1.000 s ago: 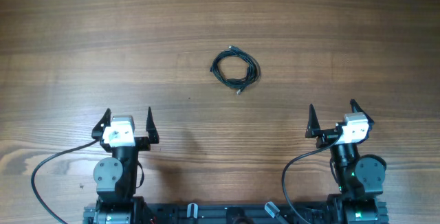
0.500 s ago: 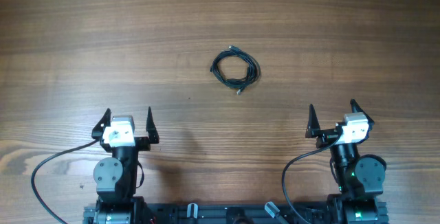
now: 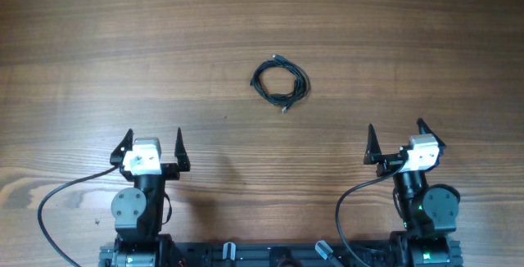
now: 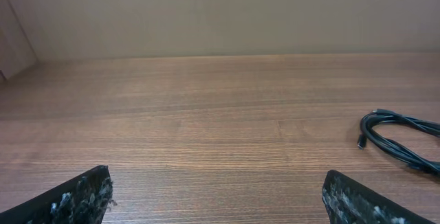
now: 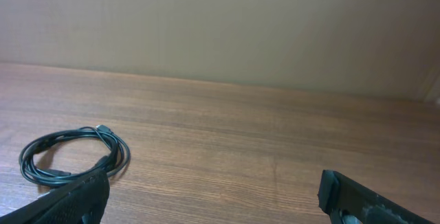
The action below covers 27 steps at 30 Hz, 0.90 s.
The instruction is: Untangle cables
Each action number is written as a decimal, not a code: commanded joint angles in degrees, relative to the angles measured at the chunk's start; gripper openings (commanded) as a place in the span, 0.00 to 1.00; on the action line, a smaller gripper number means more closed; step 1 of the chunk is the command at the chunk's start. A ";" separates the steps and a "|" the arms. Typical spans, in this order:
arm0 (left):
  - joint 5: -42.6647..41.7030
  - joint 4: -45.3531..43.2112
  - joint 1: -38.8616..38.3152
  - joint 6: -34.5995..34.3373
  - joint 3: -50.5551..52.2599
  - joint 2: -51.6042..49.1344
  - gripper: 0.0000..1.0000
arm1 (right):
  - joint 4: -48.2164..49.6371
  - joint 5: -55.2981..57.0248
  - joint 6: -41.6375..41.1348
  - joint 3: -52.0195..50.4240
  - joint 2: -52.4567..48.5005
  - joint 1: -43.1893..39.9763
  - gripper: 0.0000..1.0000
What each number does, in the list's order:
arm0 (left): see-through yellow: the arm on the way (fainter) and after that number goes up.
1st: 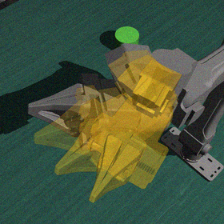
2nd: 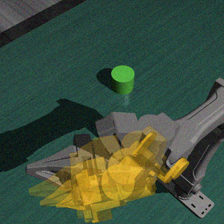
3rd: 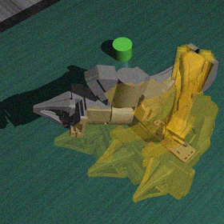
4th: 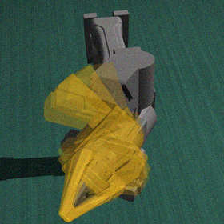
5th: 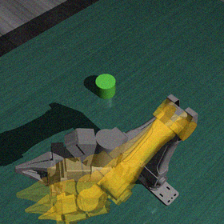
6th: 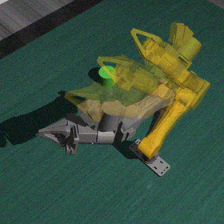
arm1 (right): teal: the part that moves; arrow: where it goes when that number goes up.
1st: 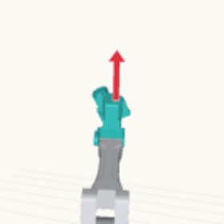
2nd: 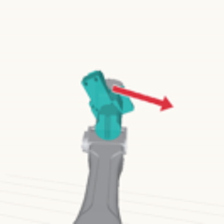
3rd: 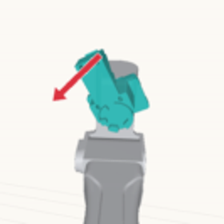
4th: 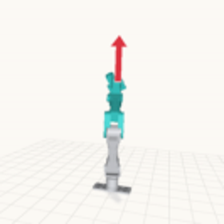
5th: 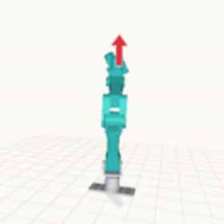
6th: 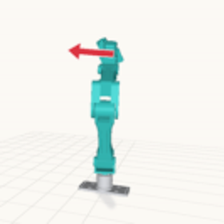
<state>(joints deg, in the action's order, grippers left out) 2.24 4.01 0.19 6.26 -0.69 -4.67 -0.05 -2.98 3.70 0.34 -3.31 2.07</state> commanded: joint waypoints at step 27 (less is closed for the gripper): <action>-0.72 -1.01 0.46 0.81 0.35 -0.02 1.00 | 0.13 -0.52 -0.81 -0.04 -0.31 -0.33 1.00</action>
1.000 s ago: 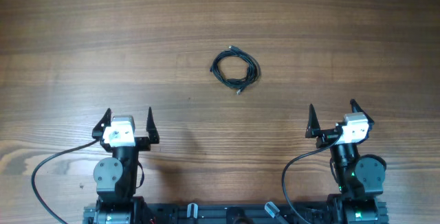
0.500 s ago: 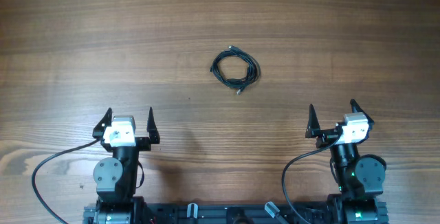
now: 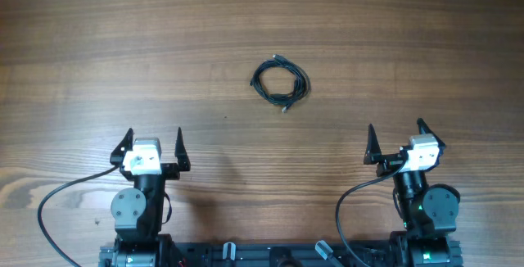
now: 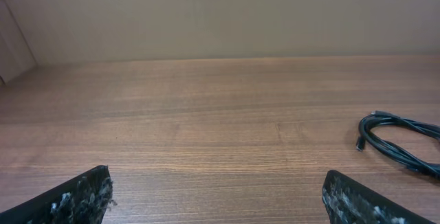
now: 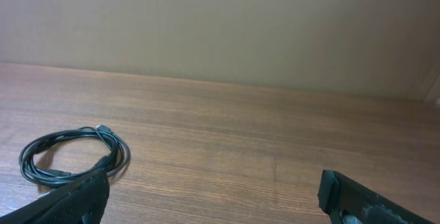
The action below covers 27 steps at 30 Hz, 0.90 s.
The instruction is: Untangle cables
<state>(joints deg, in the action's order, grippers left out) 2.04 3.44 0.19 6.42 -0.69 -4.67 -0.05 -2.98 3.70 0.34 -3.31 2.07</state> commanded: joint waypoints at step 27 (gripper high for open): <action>-10.23 42.16 0.46 -9.46 -47.69 -2.49 1.00 | 0.13 -0.52 -0.83 -0.04 -0.31 -0.33 1.00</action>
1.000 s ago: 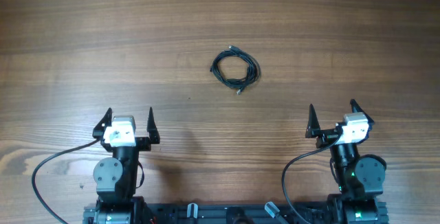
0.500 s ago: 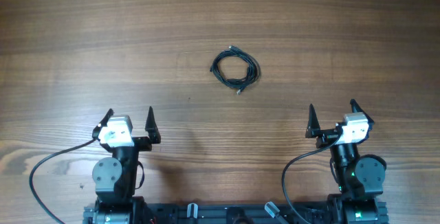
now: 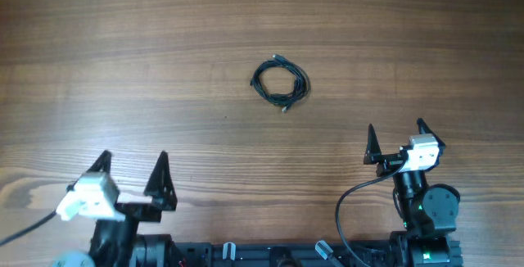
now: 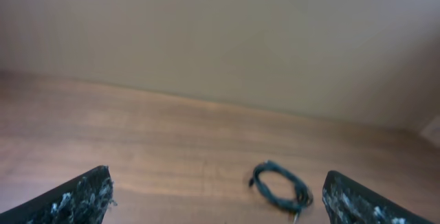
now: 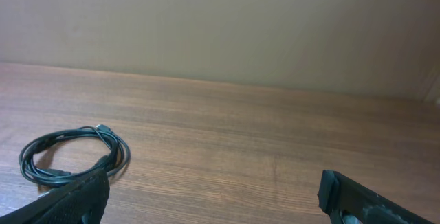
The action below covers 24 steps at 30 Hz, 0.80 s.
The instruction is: Untangle cables
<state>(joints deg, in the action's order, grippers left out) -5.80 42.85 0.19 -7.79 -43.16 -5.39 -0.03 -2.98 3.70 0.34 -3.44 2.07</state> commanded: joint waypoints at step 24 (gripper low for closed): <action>-6.91 9.05 0.46 2.86 -22.99 -24.24 1.00 | 0.11 -0.52 -0.81 -0.04 -0.17 -0.33 1.00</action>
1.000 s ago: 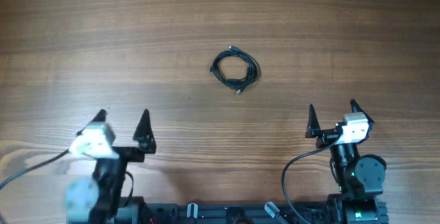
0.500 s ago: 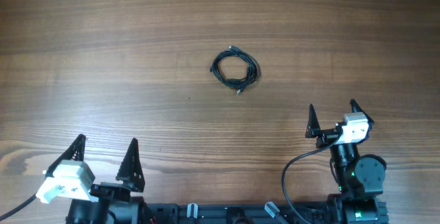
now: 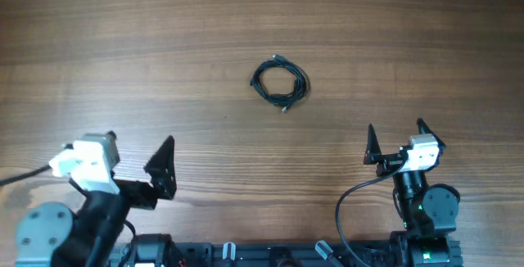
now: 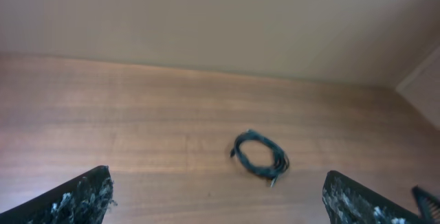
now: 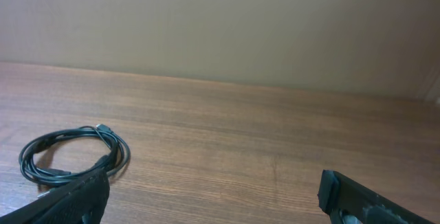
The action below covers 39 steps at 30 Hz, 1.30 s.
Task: Untangle cables
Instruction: 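Raise both arms and move the left gripper toward the cable bundle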
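Note:
A small coil of thin black cable [image 3: 280,81] lies on the wooden table [image 3: 123,46], a little right of centre. It also shows in the left wrist view as the coil [image 4: 260,157], well ahead of the fingers, and at the left of the right wrist view as the coil [image 5: 72,157]. My left gripper [image 3: 137,147] is open and empty. It is raised at the near left and turned towards the coil. My right gripper [image 3: 395,128] stands open and empty at the near right, short of the coil.
A beige wall [image 5: 220,25] rises behind the table's far edge. The arm bases and their black leads [image 3: 348,210] sit along the near edge. A tip of the right arm's finger [image 4: 426,196] shows at the left wrist view's lower right.
The left arm has turned to the right and stands higher. Its camera looks down more on the table, and the coil sits nearer the middle of its view. The right arm and the coil are unchanged.
At the first two moments both grippers stood open at the near edge, pointing straight ahead, with the coil untouched. Then the left arm was lifted and shifted to the left. Now it is angled towards the coil. The cable has not moved.

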Each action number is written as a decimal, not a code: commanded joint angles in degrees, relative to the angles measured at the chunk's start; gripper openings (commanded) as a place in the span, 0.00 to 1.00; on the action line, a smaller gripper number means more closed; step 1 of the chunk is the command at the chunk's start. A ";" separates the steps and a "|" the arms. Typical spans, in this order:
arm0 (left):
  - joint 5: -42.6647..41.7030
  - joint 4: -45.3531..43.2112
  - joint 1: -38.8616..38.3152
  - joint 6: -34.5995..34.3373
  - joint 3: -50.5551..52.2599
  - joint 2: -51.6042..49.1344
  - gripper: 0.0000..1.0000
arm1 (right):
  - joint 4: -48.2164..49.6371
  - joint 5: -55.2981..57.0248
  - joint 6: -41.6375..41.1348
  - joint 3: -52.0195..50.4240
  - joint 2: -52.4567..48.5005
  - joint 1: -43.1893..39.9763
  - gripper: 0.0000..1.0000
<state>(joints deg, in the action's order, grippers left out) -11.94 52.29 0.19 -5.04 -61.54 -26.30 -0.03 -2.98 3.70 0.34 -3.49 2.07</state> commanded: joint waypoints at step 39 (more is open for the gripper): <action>3.06 -2.49 0.46 0.37 -11.72 -15.89 1.00 | -5.03 -10.75 -11.78 16.87 -0.11 -0.33 1.00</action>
<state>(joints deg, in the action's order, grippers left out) -9.04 49.25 0.19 -5.02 -72.40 -39.81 0.62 -10.92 -6.07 8.54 -3.68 2.04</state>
